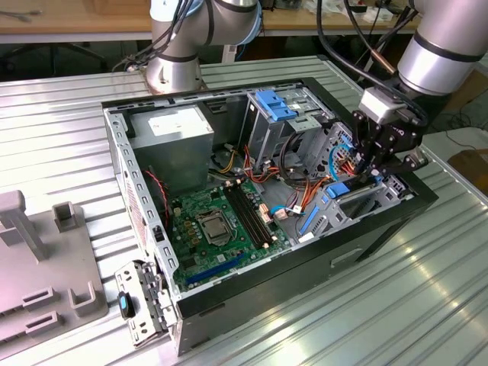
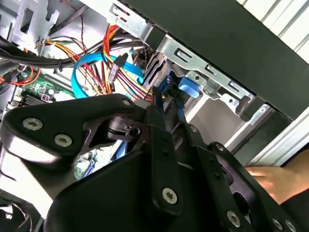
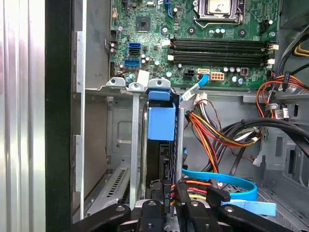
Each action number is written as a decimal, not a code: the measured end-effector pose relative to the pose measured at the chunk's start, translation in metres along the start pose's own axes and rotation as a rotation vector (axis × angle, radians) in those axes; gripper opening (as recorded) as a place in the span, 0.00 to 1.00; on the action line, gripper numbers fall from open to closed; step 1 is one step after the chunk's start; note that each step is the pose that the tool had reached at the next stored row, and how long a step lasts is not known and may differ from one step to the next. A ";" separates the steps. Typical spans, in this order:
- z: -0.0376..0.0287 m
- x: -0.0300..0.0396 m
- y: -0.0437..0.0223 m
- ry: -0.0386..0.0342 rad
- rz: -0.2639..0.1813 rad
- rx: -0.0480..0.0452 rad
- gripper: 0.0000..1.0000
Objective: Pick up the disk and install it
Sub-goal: 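Insert the first disk wire, then insert the second disk wire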
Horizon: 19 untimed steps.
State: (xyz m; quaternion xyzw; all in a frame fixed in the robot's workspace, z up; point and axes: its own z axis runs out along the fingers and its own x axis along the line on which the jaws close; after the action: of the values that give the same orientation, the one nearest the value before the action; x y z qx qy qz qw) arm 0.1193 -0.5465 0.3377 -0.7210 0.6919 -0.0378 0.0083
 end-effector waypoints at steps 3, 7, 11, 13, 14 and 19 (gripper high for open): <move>-0.0098 0.0004 -0.0008 0.0004 0.000 -0.0001 0.24; -0.0153 0.0007 -0.0016 0.0001 0.000 0.0000 0.15; -0.0153 0.0007 -0.0016 -0.0001 0.000 -0.0001 0.11; -0.0153 0.0007 -0.0016 -0.0001 0.000 0.0000 0.11; -0.0153 0.0007 -0.0016 -0.0002 0.000 0.0000 0.11; -0.0153 0.0007 -0.0016 -0.0004 0.000 0.0000 0.11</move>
State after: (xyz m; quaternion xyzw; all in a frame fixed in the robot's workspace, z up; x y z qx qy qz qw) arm 0.1199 -0.5465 0.3531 -0.7210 0.6919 -0.0377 0.0085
